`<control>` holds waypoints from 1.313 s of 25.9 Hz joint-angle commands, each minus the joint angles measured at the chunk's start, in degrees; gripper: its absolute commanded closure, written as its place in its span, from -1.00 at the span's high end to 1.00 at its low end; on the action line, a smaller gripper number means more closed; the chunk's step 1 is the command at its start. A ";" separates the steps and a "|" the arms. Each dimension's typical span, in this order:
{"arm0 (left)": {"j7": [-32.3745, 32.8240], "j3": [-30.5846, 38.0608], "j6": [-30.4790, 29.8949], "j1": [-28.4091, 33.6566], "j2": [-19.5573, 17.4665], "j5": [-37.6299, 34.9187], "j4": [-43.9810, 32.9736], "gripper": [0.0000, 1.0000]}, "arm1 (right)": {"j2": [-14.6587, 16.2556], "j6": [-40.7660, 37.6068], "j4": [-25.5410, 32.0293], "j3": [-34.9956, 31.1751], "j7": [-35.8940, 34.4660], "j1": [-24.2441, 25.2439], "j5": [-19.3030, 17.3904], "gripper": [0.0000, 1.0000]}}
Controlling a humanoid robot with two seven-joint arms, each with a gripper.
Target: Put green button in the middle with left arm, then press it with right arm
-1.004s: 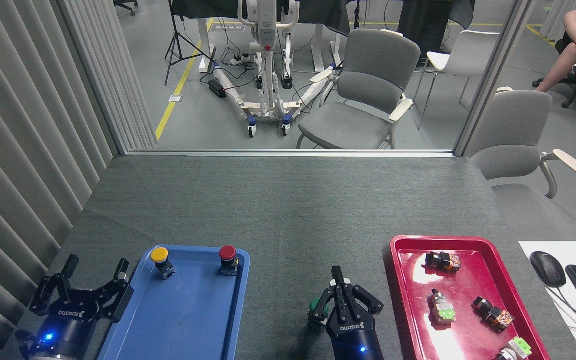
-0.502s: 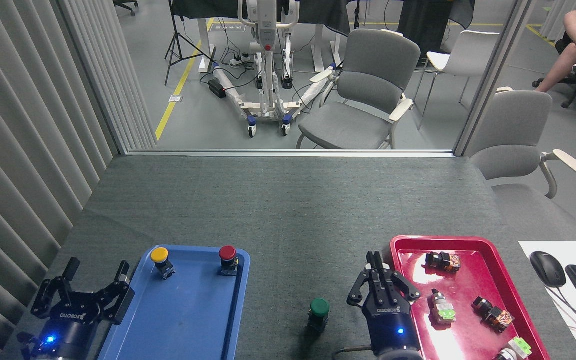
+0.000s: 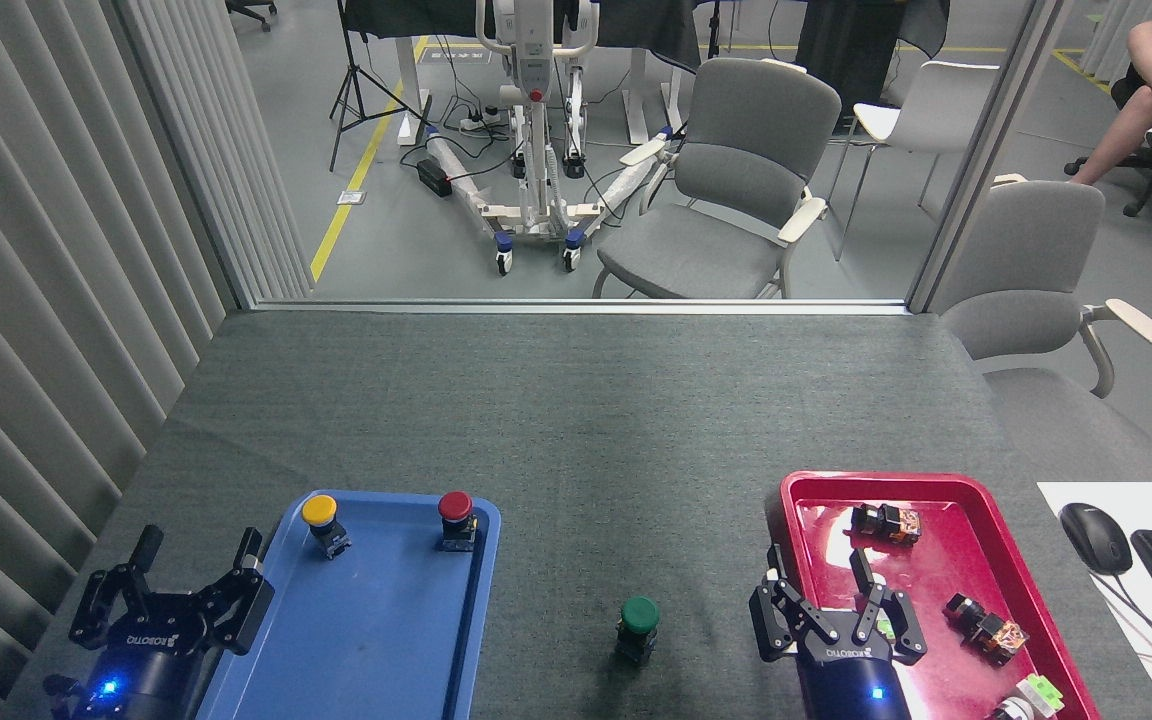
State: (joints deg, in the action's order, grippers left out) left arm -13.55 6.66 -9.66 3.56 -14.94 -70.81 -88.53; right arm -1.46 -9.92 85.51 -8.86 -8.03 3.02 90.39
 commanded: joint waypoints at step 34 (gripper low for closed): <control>4.41 -2.70 -0.71 0.31 -1.41 0.23 0.81 0.99 | 0.66 3.41 -0.34 2.79 -3.83 4.37 3.30 0.99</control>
State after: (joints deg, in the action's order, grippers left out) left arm -8.92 3.86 -10.43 3.89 -16.29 -70.60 -87.72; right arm -0.77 -5.06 84.96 -6.06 -12.35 7.34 95.16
